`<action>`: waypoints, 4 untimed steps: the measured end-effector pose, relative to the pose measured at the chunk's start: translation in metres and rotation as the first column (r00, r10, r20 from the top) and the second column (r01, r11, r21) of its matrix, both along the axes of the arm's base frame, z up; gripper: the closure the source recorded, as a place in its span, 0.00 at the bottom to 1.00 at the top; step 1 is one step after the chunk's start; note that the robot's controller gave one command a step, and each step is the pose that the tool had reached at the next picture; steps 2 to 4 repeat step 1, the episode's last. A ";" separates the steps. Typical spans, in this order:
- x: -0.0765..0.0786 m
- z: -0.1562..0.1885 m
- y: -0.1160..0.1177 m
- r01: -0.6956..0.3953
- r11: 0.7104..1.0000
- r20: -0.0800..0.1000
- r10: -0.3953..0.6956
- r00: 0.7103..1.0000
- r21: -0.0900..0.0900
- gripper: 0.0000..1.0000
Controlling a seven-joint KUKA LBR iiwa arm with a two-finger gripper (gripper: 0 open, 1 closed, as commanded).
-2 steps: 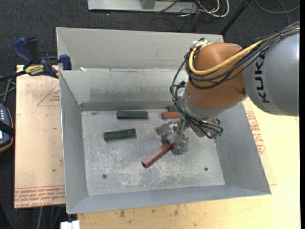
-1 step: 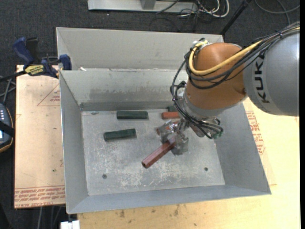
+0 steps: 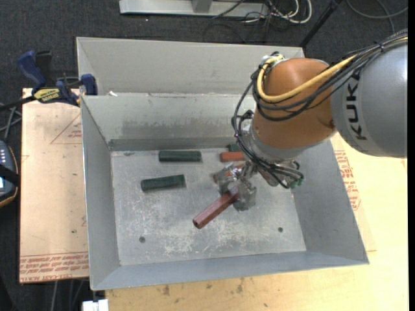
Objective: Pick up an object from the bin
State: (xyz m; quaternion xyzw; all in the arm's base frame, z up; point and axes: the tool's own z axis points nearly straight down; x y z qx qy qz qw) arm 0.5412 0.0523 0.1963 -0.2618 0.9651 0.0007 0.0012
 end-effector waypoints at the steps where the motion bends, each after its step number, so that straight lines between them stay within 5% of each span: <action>1: 0.007 0.055 -0.023 -0.056 0.998 -0.004 0.056 0.998 0.000 1.00; 4: 0.007 0.055 -0.023 -0.056 0.998 -0.004 0.056 0.998 0.000 1.00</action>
Offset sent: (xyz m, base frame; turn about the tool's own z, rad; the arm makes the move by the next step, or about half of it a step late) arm -0.0209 -0.0058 -0.1263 0.0864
